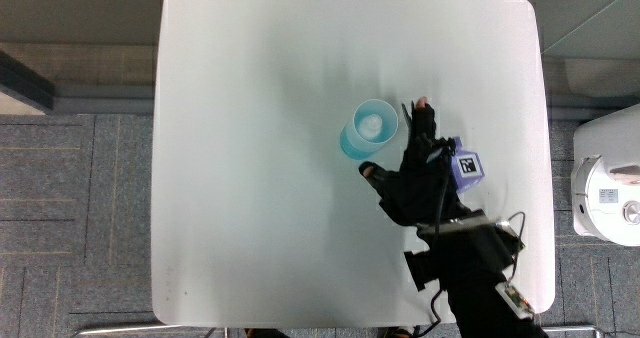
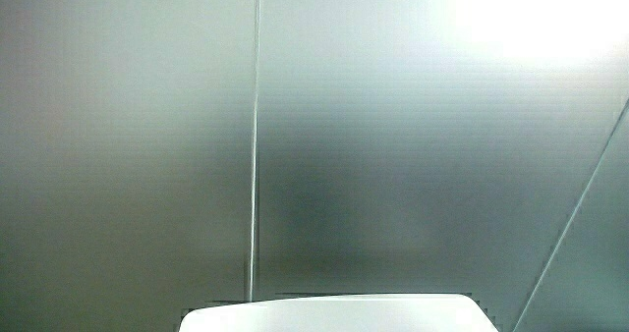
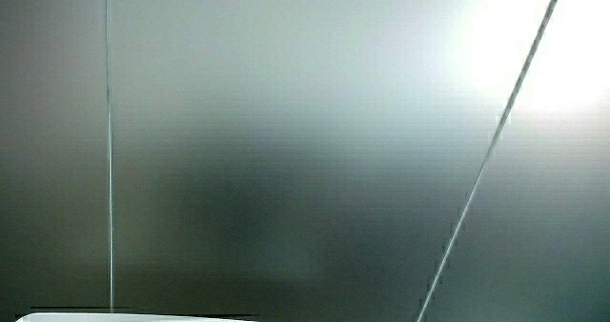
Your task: Pick cleaning spray
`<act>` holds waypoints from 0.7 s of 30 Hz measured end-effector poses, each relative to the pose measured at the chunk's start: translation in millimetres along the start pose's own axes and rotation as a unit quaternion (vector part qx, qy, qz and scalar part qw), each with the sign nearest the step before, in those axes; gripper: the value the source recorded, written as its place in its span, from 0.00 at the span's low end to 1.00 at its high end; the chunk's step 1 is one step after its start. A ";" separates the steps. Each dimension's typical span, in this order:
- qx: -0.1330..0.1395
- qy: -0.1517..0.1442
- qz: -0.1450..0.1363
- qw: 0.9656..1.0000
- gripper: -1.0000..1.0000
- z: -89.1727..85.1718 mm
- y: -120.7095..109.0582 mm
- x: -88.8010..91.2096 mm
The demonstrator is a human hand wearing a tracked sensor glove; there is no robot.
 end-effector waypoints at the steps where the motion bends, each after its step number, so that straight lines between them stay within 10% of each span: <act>1: -0.003 -0.004 0.001 1.000 0.50 -1.4 3.6 -2.5; 10: -0.004 0.041 0.032 0.999 0.58 -7.7 10.6 -9.5; 21: -0.010 0.027 0.053 0.998 0.85 -12.8 16.3 -21.1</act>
